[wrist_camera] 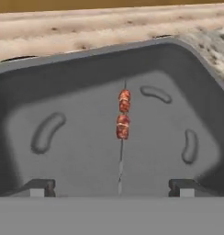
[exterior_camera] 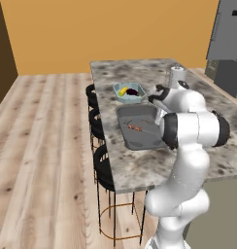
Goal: Place the cold items (eggplant and corn) from the fridge in one tupperware on the dining counter. Place the warm items (kebab skewer and hot dog) in the stove area in another tupperware.
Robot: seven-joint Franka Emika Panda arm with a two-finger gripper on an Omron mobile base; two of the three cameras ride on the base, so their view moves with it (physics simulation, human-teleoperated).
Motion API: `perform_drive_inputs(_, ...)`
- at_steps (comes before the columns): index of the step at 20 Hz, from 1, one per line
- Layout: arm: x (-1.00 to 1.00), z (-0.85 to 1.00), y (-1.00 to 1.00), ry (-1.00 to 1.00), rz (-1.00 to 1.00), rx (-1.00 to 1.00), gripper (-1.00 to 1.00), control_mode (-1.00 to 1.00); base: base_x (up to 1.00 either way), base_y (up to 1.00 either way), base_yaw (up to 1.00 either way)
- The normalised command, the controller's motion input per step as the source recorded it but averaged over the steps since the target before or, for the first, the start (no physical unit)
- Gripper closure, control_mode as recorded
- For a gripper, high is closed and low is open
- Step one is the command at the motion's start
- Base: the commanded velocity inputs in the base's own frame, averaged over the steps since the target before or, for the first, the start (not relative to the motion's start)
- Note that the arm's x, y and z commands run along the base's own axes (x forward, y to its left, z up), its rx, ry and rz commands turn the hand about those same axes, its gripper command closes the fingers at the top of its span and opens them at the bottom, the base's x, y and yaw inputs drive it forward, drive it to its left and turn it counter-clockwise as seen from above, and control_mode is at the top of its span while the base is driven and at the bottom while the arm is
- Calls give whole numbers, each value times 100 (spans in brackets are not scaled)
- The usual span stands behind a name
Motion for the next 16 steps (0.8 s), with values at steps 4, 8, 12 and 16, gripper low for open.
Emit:
perform_drive_inputs(4, -100, 75, -16, -14, 10, -71, -100, -100, 0, 0, 0)
perform_drive_inputs(8, -100, 100, -39, -15, 8, -45, -100, -100, 0, 0, 0)
perform_drive_inputs(12, -100, 100, -49, -13, 4, -29, -100, -100, 0, 0, 0)
perform_drive_inputs(16, -100, 88, -60, 2, 0, -4, -100, -100, 0, 0, 0)
